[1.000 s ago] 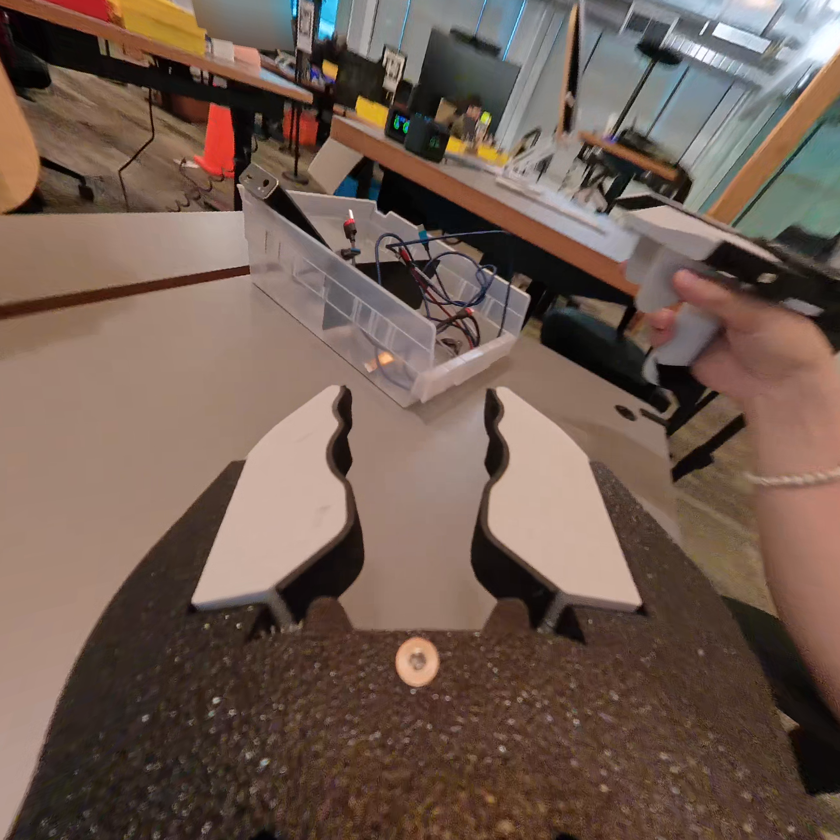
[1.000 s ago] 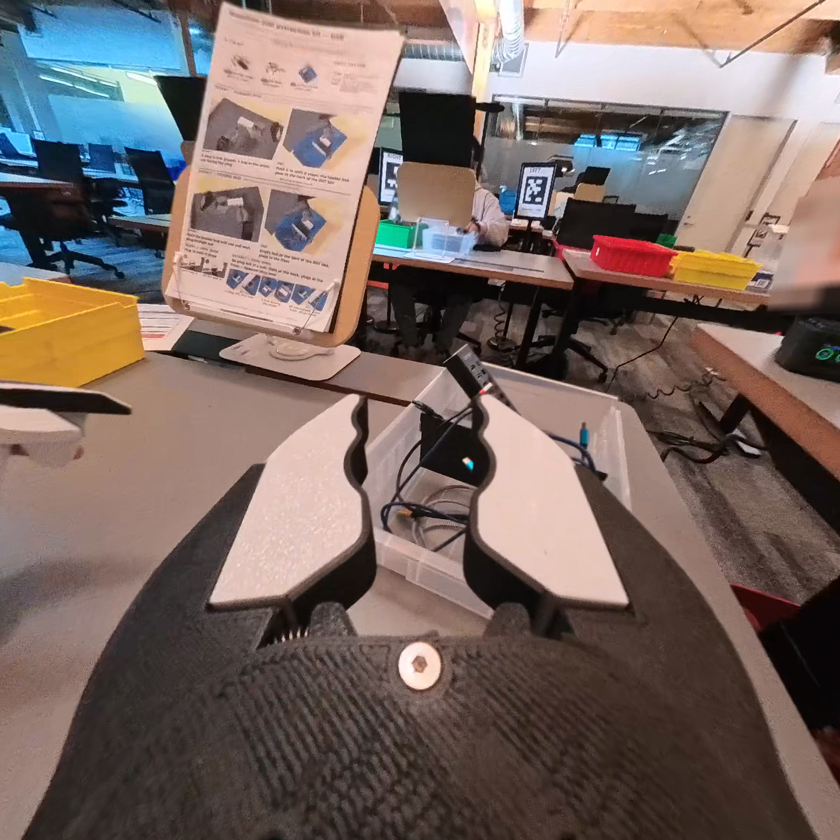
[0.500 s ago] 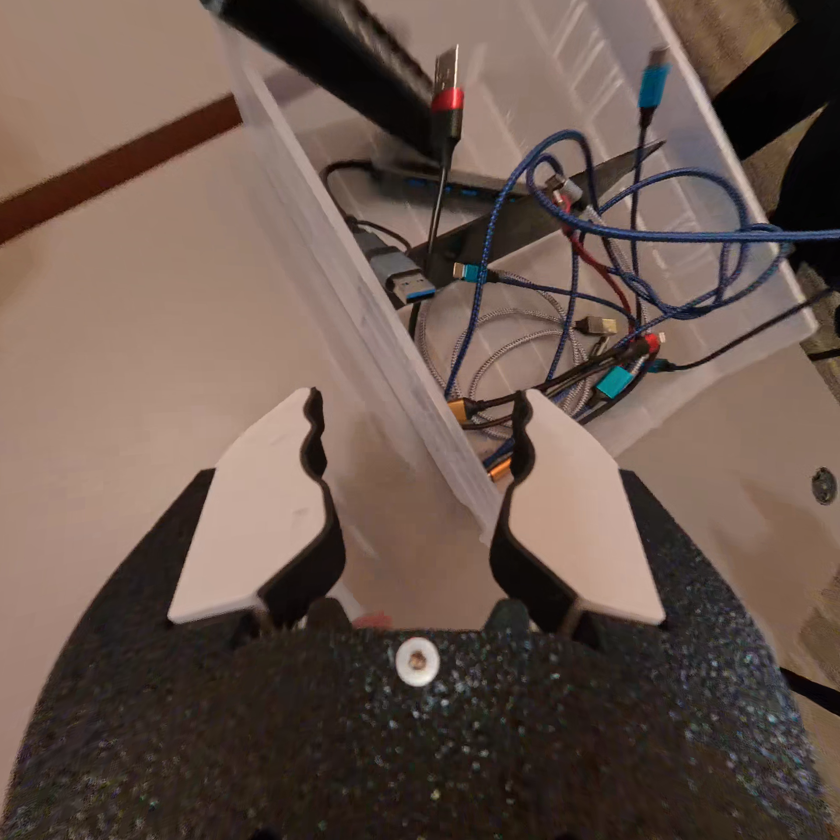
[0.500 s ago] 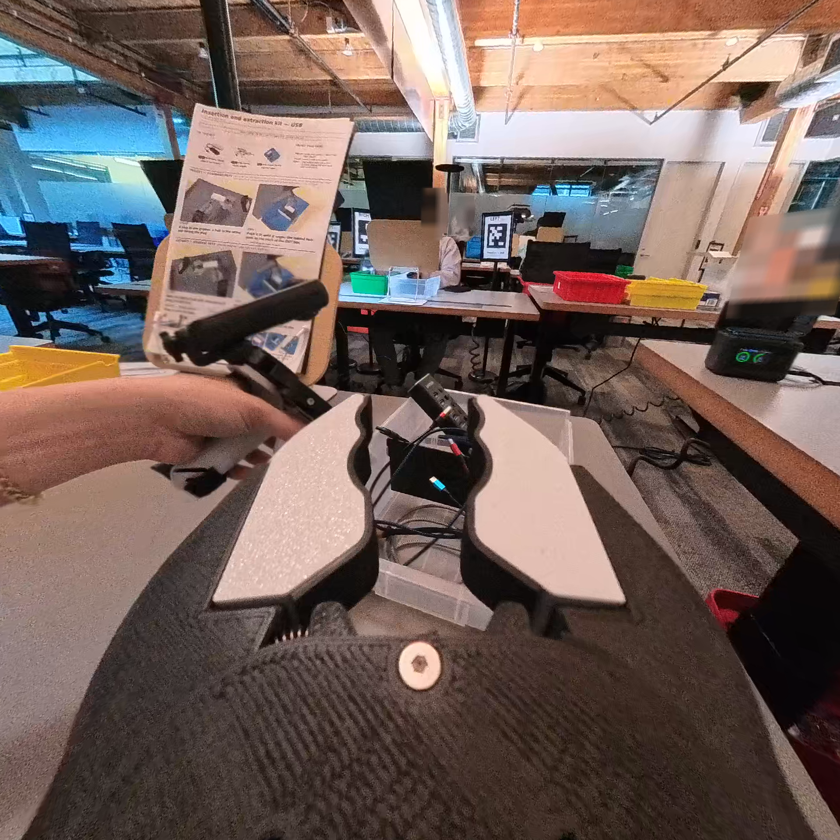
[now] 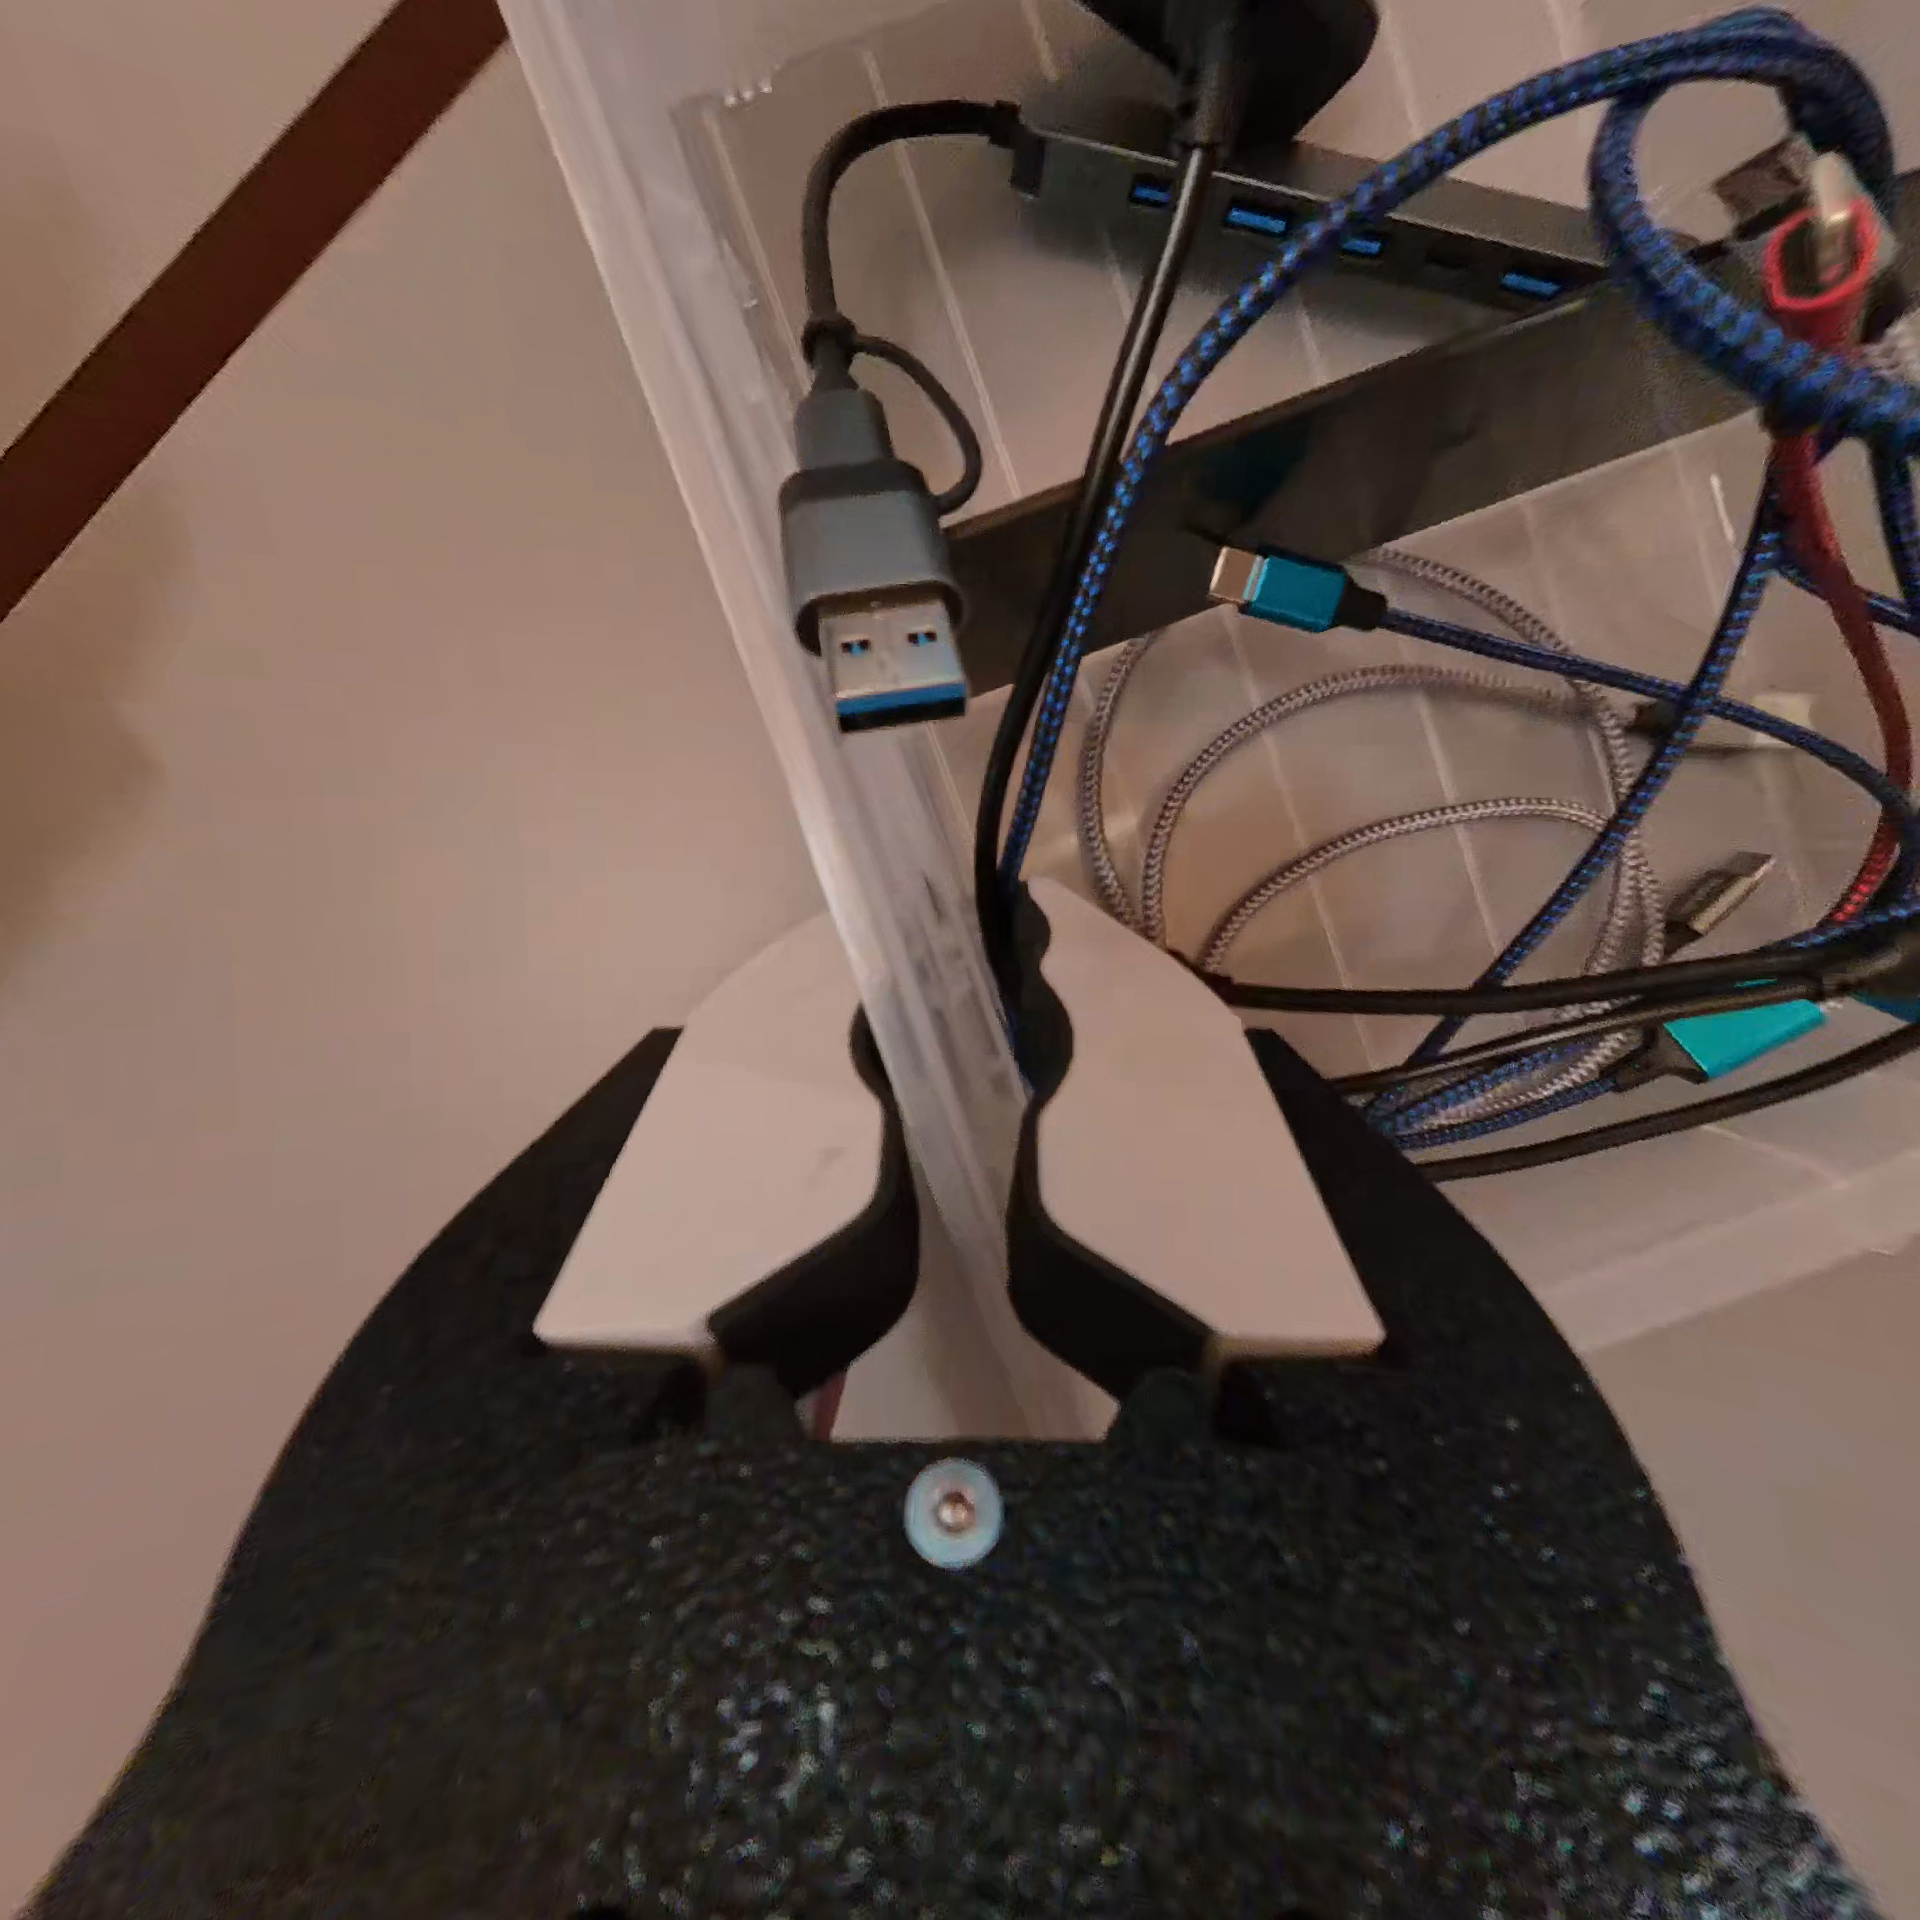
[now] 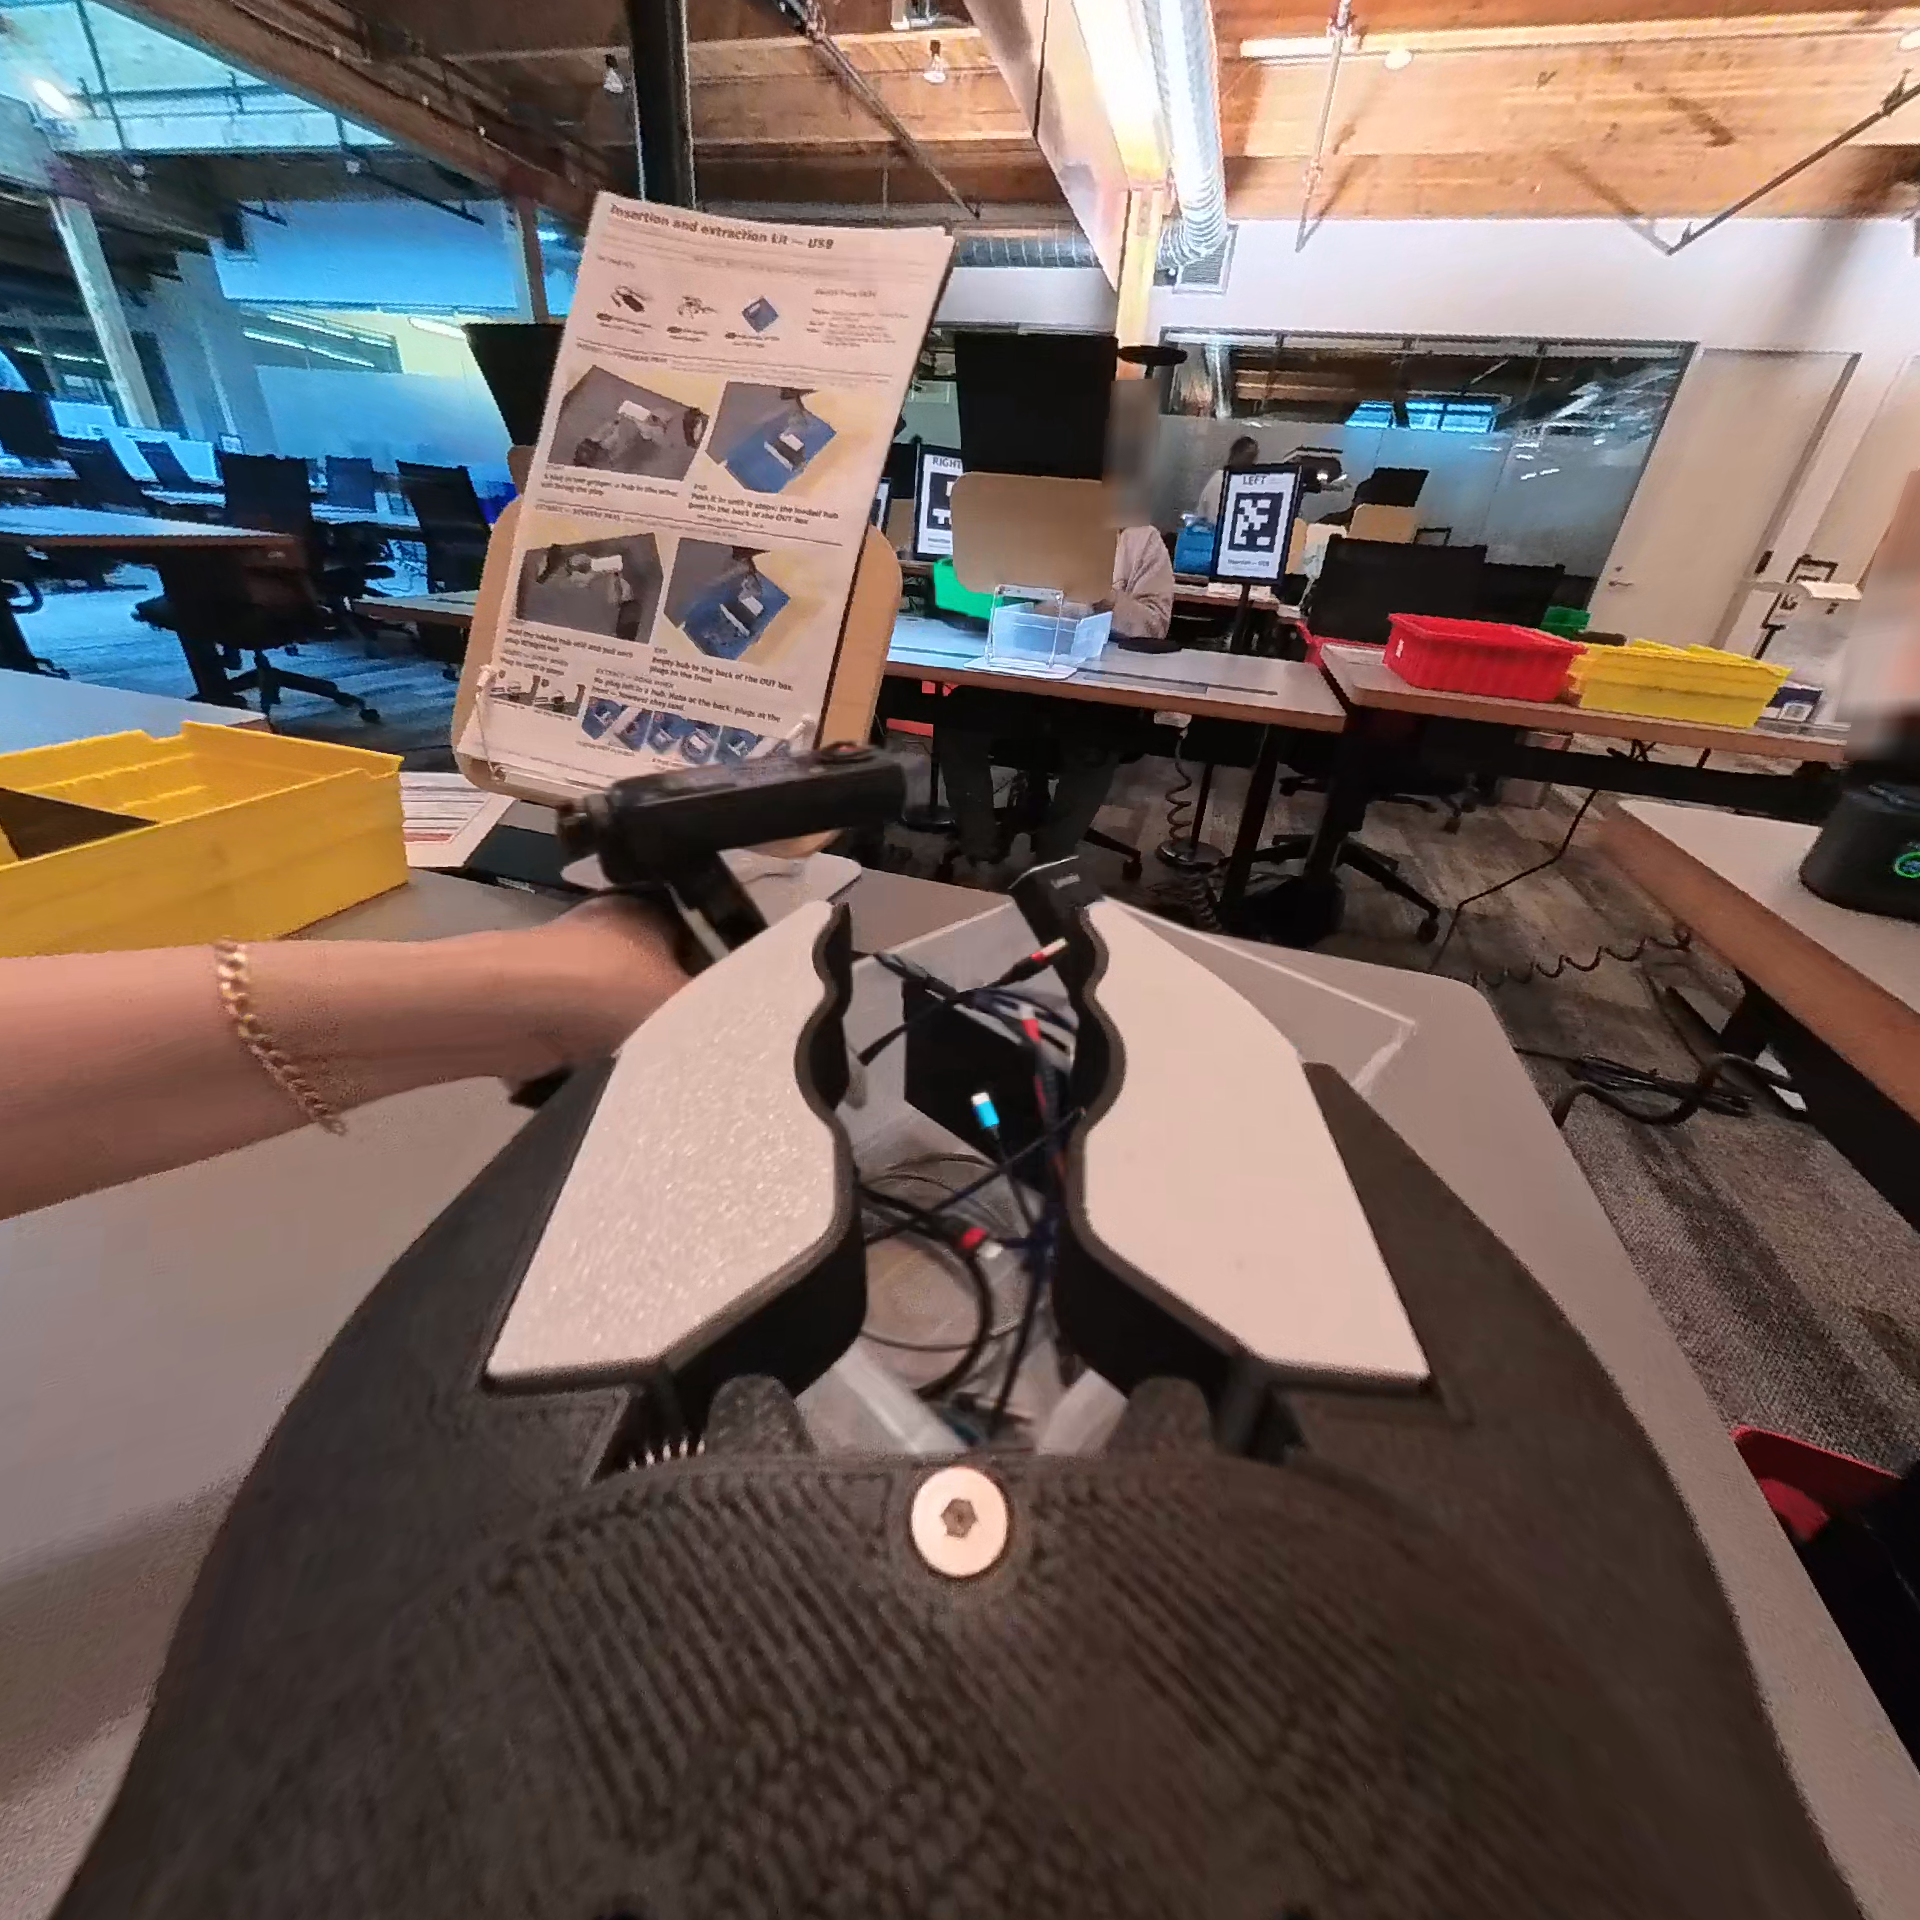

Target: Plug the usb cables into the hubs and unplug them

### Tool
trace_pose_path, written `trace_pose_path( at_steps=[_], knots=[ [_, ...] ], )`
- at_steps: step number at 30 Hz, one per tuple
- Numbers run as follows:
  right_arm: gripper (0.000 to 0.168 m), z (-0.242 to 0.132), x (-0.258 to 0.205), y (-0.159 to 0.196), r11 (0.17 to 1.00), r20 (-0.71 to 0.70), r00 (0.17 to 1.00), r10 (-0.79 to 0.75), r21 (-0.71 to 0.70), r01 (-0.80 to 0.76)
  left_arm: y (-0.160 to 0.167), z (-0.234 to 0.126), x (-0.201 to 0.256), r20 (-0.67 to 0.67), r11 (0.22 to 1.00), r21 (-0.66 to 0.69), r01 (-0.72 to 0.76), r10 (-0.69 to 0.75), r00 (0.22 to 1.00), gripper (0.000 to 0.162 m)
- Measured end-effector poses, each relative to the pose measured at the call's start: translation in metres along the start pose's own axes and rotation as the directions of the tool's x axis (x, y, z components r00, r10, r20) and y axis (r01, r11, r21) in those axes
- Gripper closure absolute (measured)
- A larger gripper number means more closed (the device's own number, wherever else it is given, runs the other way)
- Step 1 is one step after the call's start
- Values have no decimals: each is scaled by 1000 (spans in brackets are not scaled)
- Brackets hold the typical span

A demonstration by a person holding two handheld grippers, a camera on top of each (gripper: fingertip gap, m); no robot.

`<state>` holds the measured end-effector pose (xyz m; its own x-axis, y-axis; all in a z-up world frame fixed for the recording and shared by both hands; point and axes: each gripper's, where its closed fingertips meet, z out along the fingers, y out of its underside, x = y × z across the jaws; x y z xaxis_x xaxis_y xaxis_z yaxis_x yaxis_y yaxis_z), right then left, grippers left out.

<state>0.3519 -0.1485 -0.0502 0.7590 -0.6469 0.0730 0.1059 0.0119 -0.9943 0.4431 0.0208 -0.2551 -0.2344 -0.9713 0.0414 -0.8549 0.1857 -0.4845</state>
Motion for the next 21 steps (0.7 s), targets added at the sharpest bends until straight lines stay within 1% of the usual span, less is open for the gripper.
trace_pose_path(
  at_steps=[3,5,9,12,15,18,19,21],
  knots=[
    [129,0,-2,-2,1000,1,1000,-3,3,3,46,-26,-13,-40,996,-10,-88,88,995,148],
    [129,1,-6,-3,1000,10,1000,-4,4,4,87,-49,-21,-64,991,-7,-132,132,989,147],
    [129,9,-26,-5,1000,55,998,-17,-5,17,187,-106,-34,-82,987,-2,-163,162,983,147],
    [129,23,-59,-2,999,128,992,-22,-28,26,268,-151,-46,-74,987,-13,-159,158,985,147],
    [125,45,-119,5,998,257,966,19,-60,-4,347,-196,-57,-71,991,-18,-135,134,988,147],
    [116,68,-211,19,994,464,881,88,-102,-46,417,-236,-70,-76,997,-15,-72,71,995,146],
    [112,79,-241,25,990,511,853,111,-130,-51,437,-248,-75,-72,999,-15,-45,44,996,146],
    [111,105,-296,40,979,554,818,152,-201,-46,473,-268,-86,-47,1000,-14,5,-5,999,146]
  ],
)
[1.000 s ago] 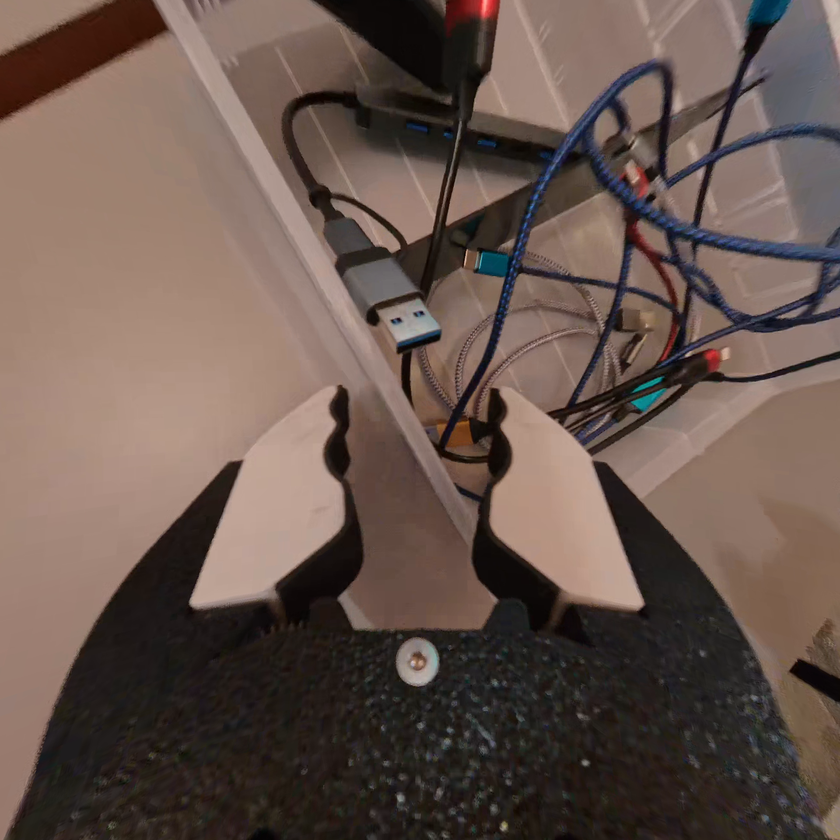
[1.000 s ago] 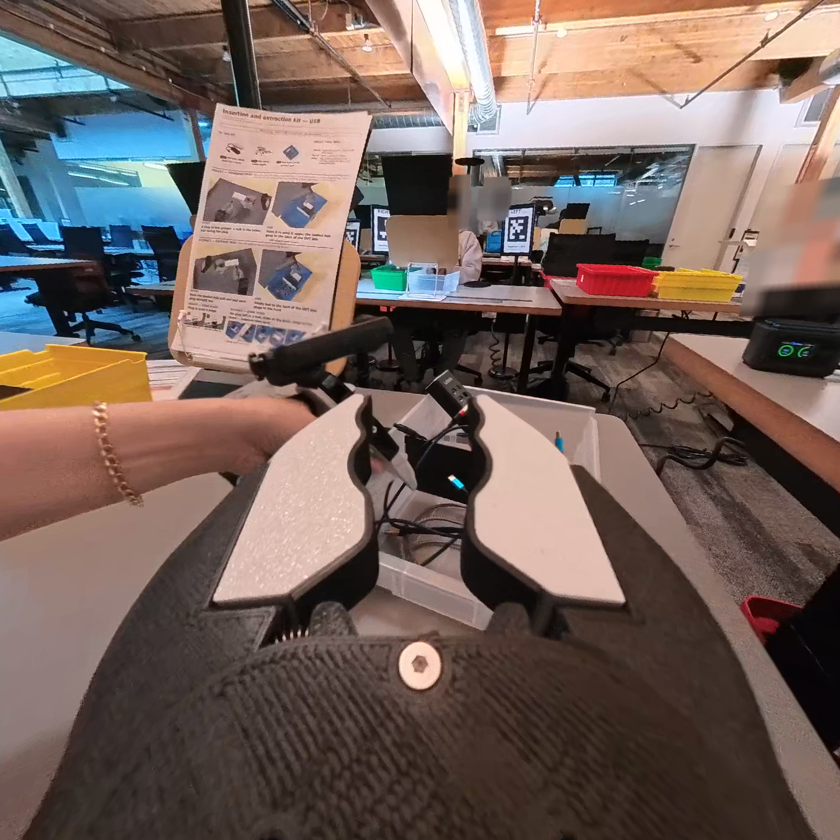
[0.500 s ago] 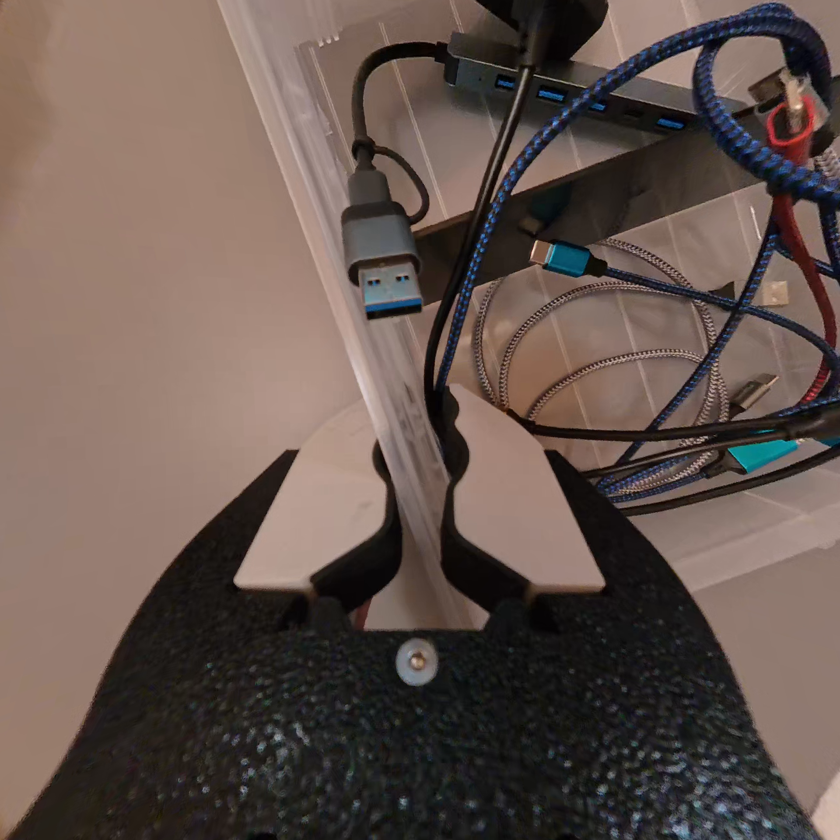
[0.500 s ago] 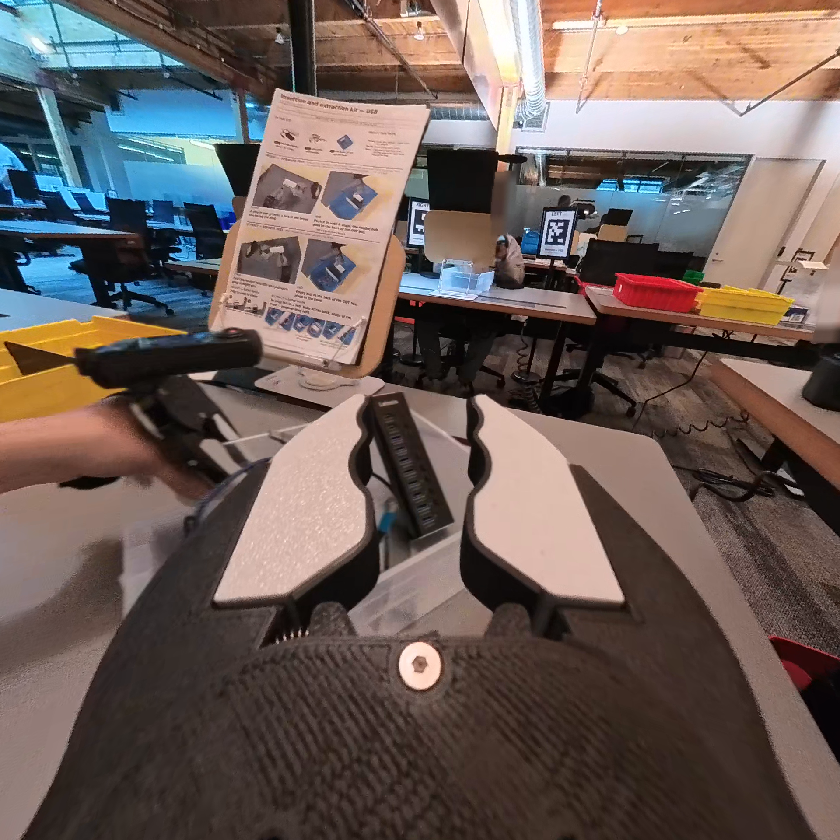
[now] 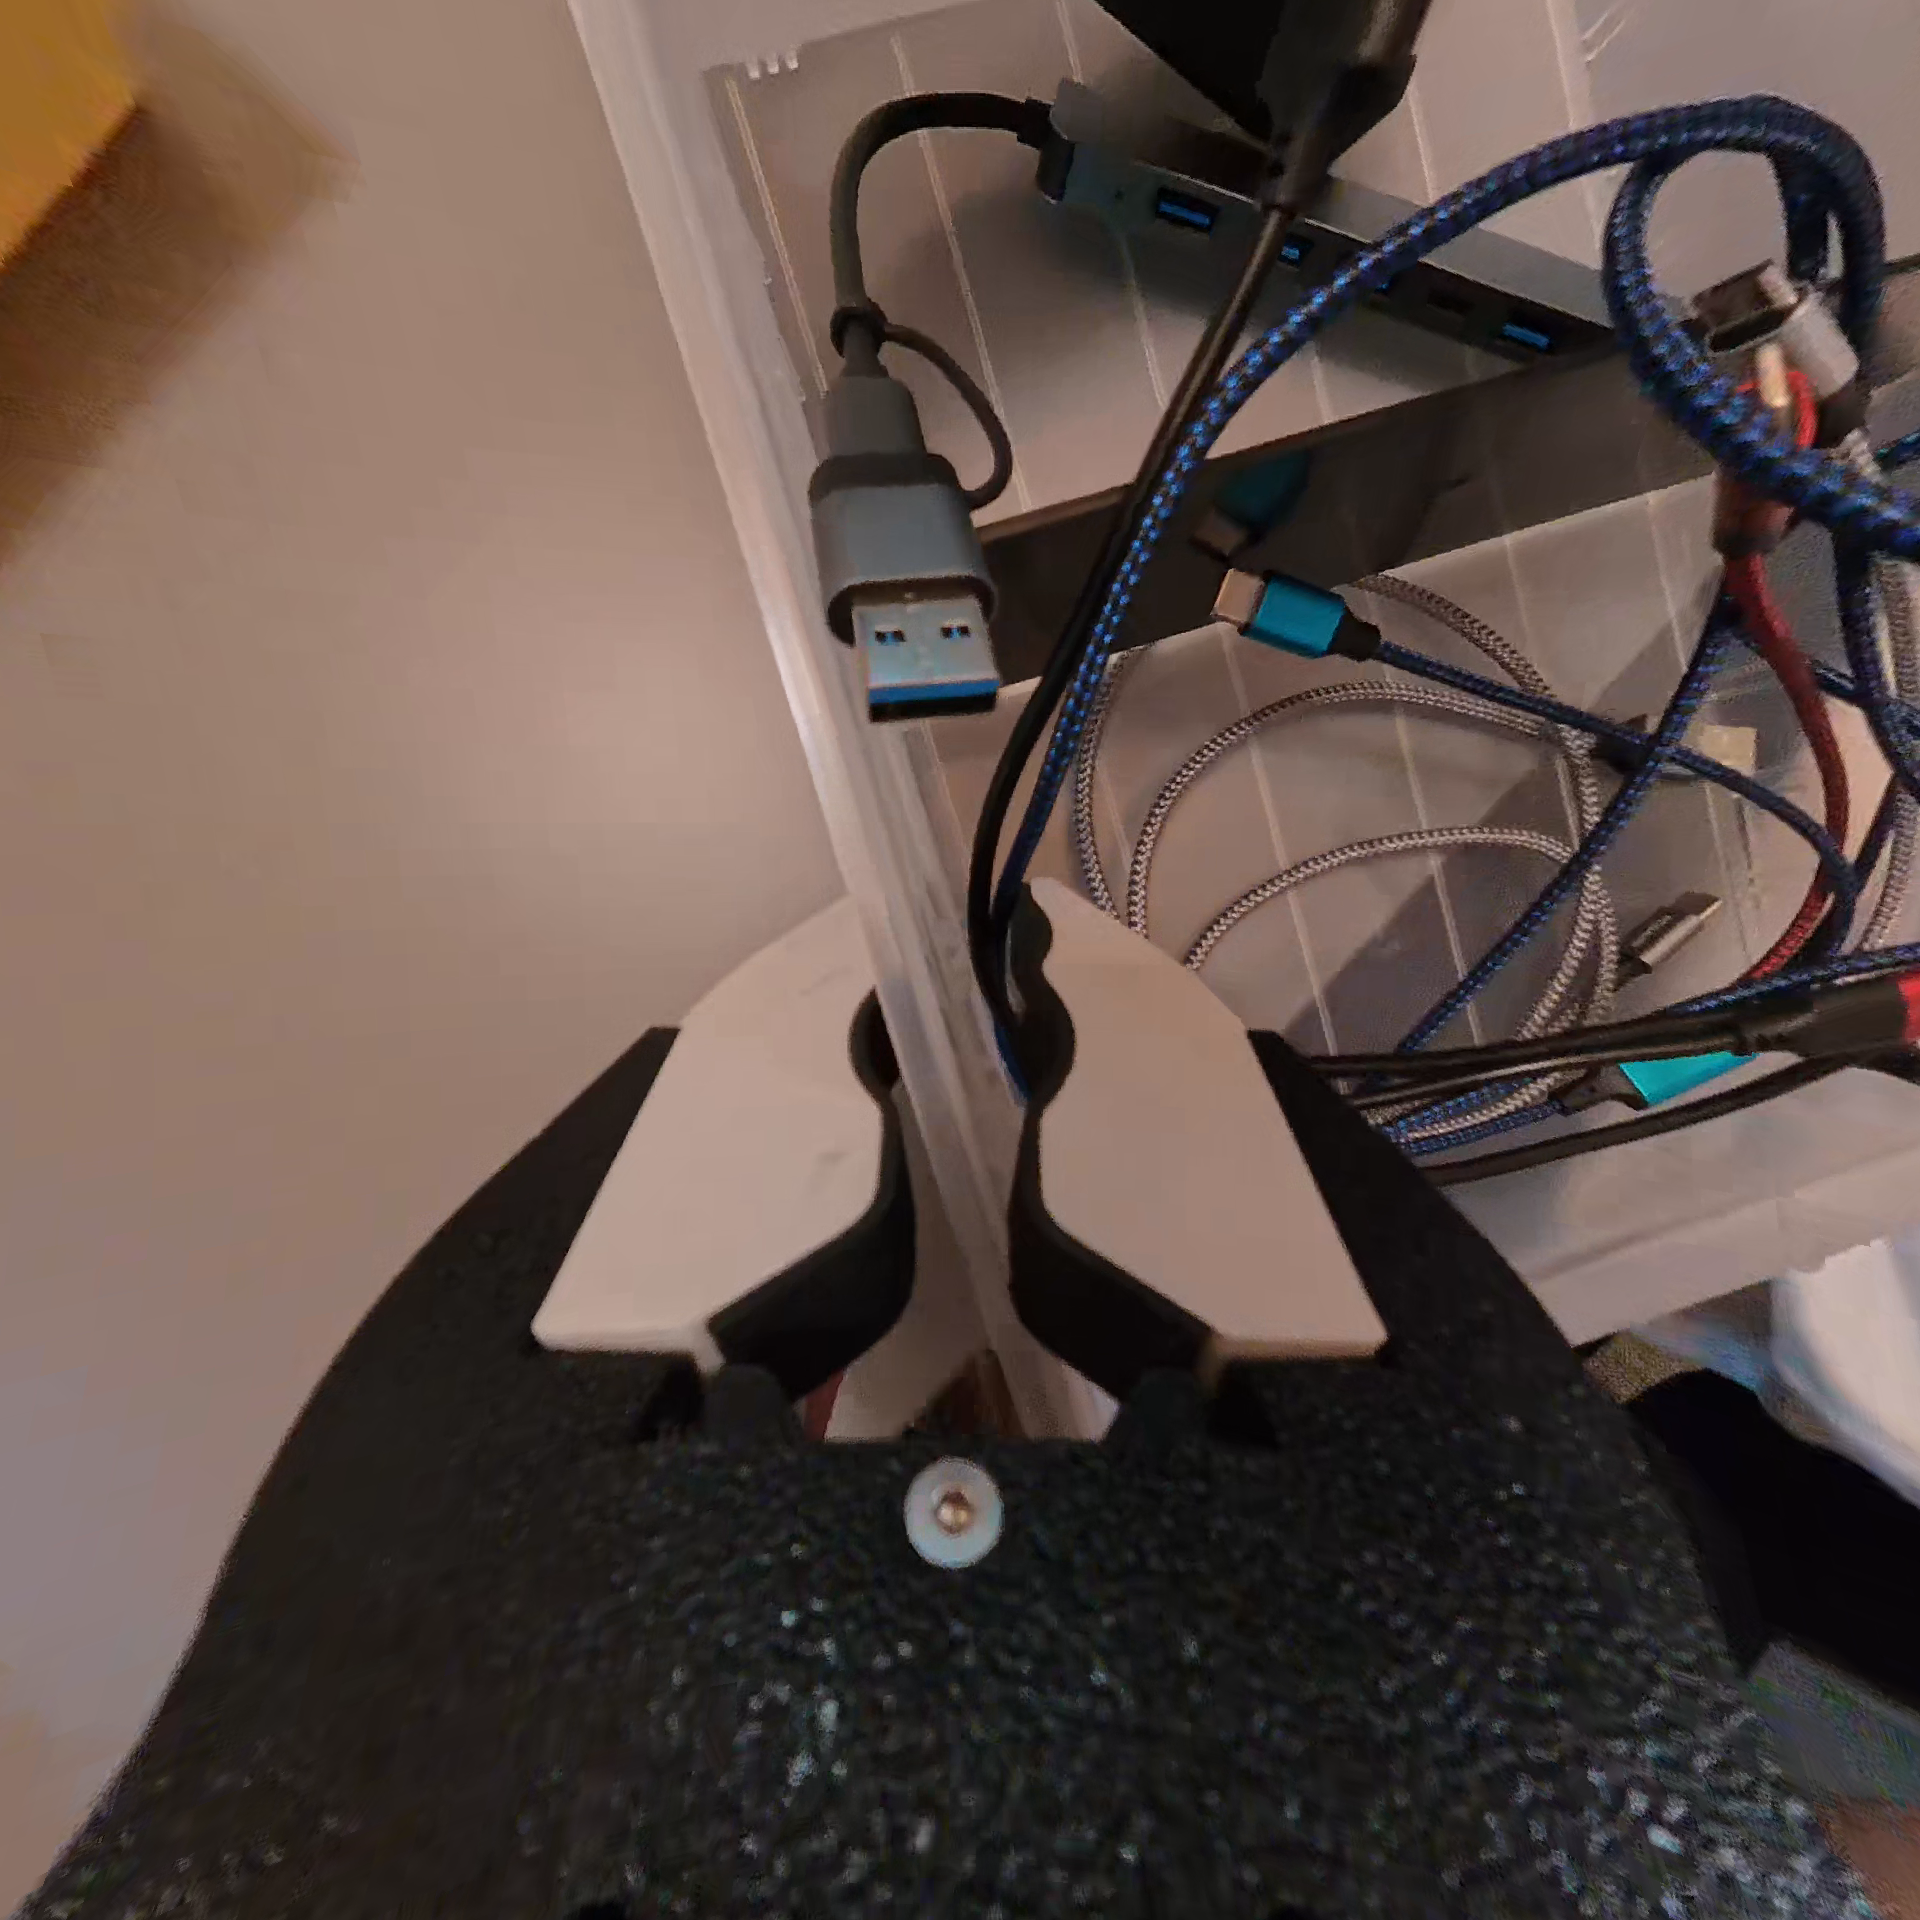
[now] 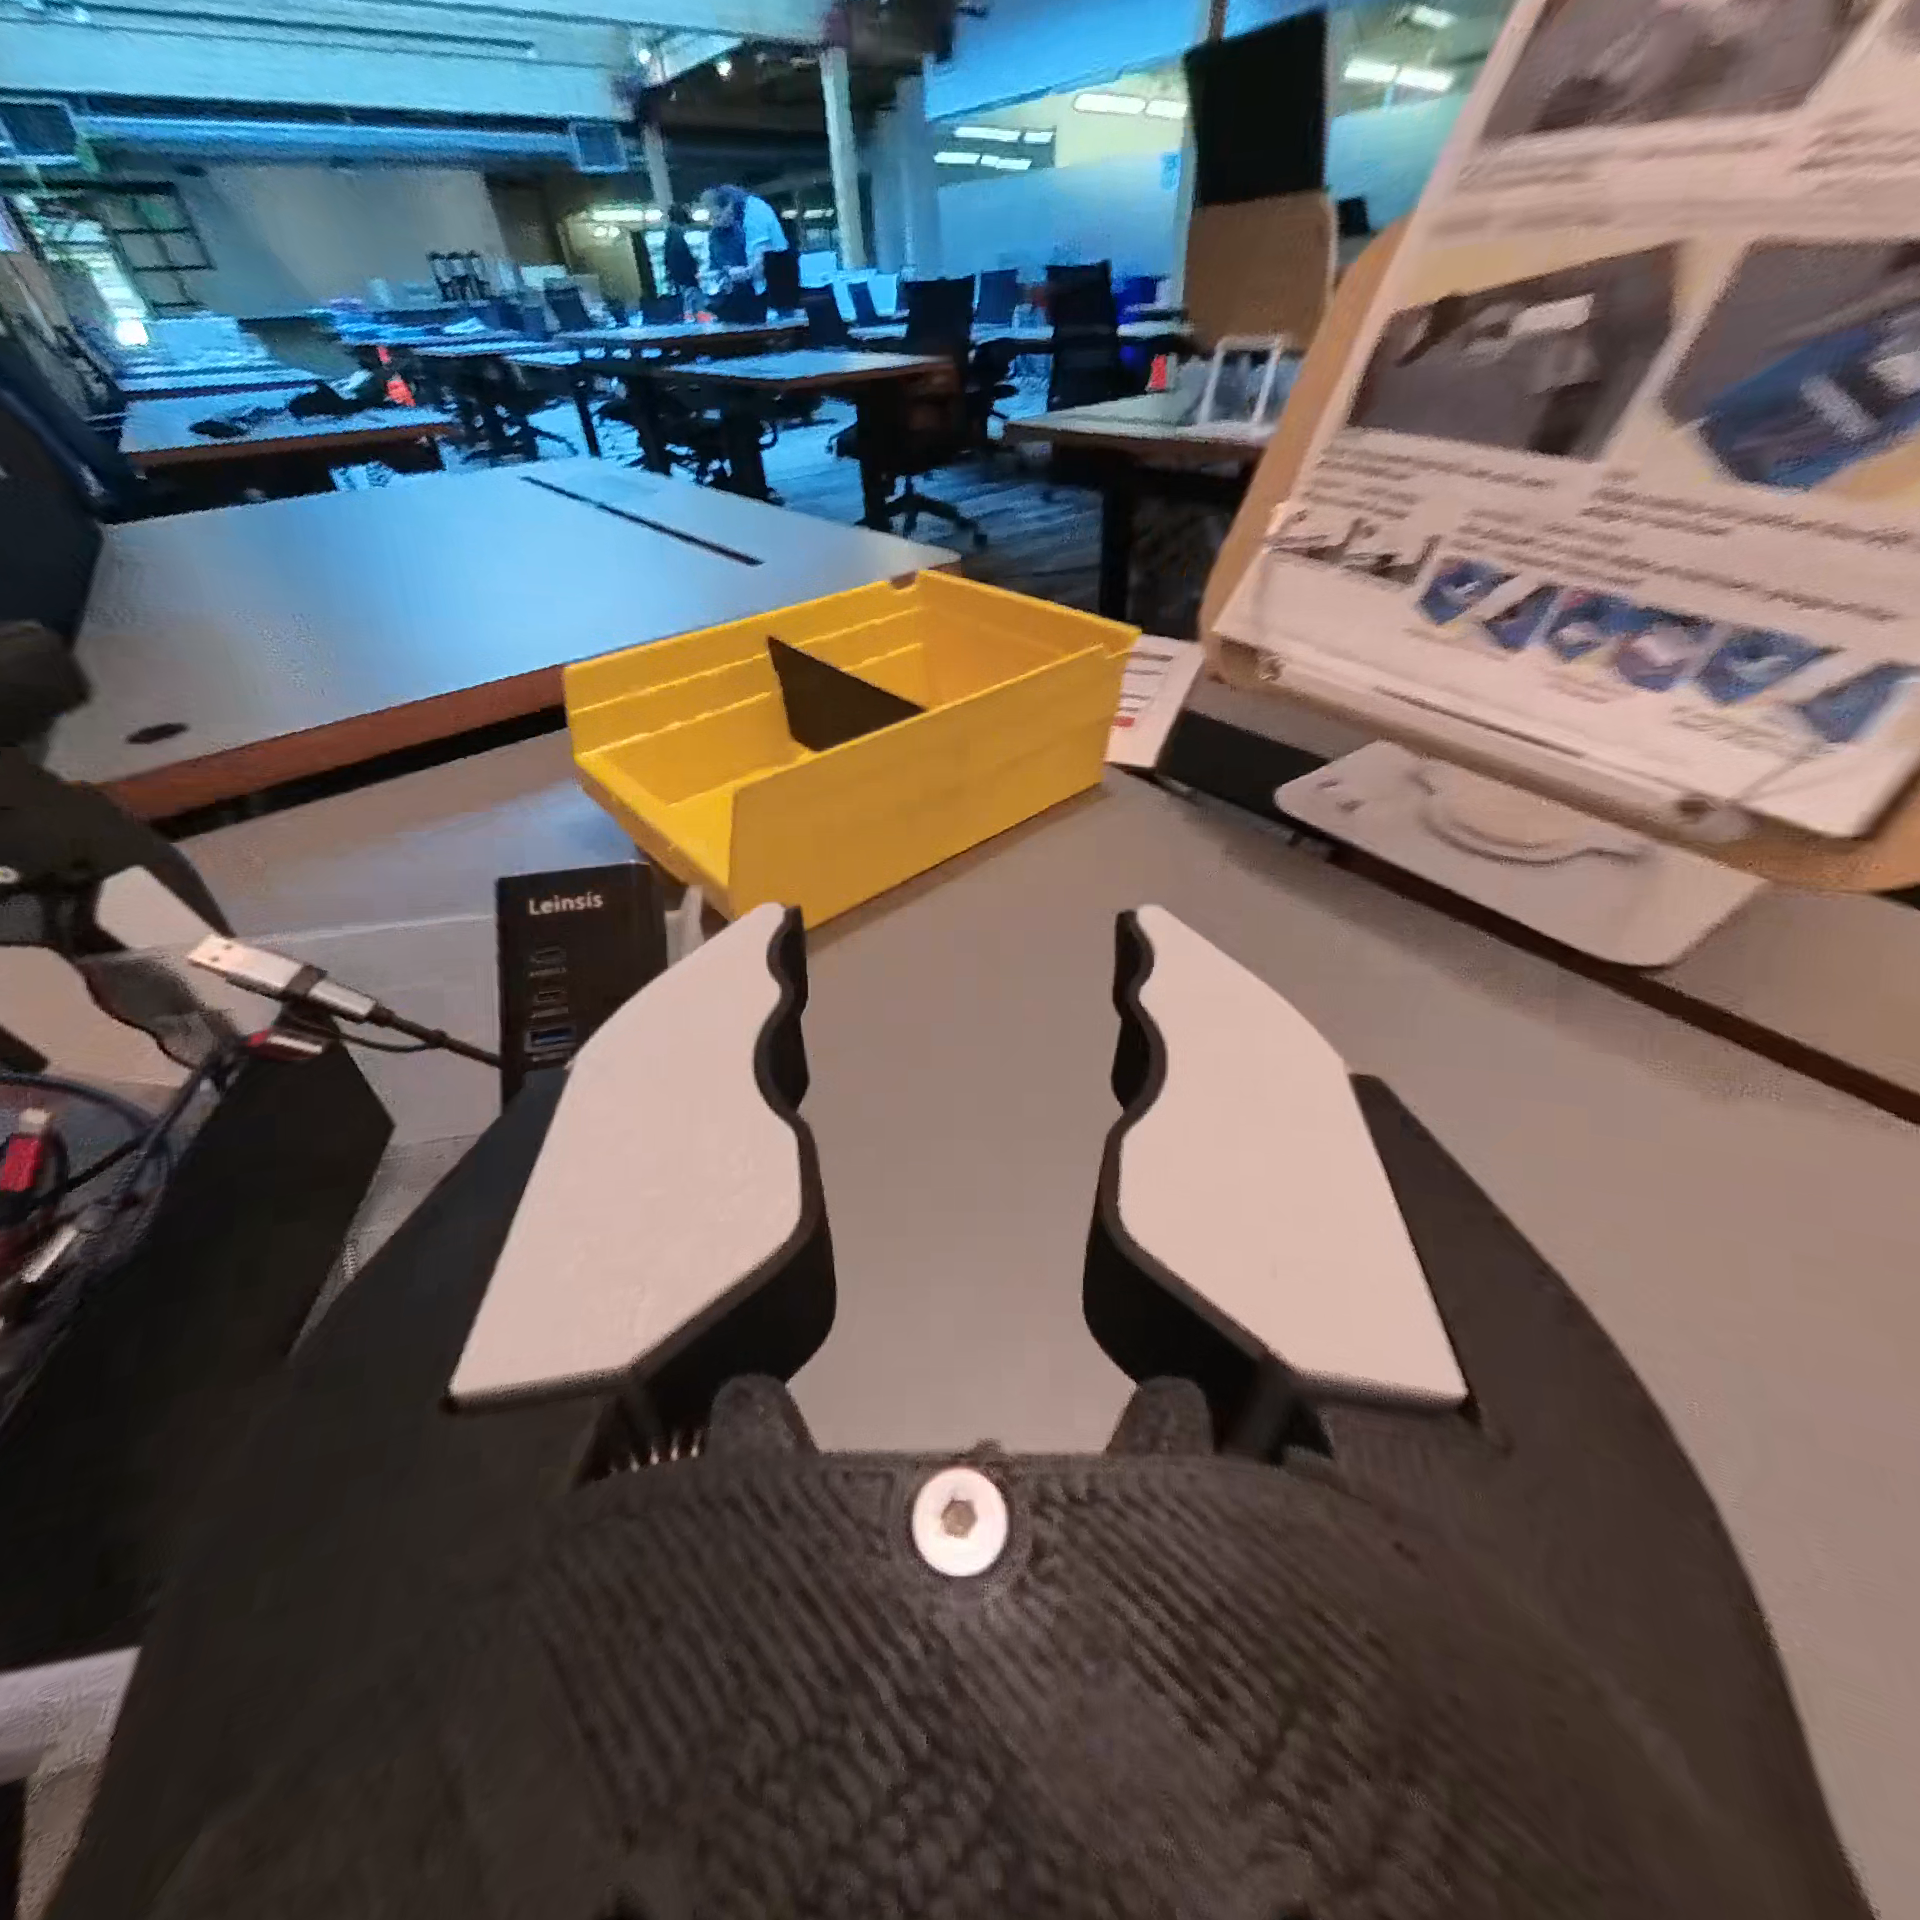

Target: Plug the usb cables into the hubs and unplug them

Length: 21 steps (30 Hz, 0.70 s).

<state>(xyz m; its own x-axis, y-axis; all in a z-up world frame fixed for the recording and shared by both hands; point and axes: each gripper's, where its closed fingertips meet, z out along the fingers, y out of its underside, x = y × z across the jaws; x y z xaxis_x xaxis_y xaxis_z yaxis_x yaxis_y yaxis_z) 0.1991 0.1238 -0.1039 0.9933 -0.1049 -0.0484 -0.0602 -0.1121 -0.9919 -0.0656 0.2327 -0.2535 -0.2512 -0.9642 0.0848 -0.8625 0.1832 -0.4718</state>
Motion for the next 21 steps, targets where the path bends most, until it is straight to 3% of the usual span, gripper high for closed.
trace_pose_path(
  at_steps=[5,10,13,15,19,21],
  knots=[
    [90,137,-58,31,971,81,985,152,-201,-133,68,-39,-30,104,988,16,151,-152,983,146],
    [85,233,-77,43,919,-2,966,260,-308,-248,117,-69,-58,218,944,58,324,-329,919,147],
    [88,267,-65,57,888,-111,964,240,-376,-264,137,-81,-72,272,902,98,422,-432,860,147],
    [99,283,-56,65,880,-144,967,208,-403,-249,148,-88,-80,301,868,128,480,-495,815,146],
    [101,298,-49,88,830,-172,952,254,-467,-306,168,-100,-96,339,810,174,559,-583,739,147],
    [112,299,-39,88,825,-215,937,277,-446,-346,173,-104,-103,337,788,199,583,-613,714,145]
  ],
)
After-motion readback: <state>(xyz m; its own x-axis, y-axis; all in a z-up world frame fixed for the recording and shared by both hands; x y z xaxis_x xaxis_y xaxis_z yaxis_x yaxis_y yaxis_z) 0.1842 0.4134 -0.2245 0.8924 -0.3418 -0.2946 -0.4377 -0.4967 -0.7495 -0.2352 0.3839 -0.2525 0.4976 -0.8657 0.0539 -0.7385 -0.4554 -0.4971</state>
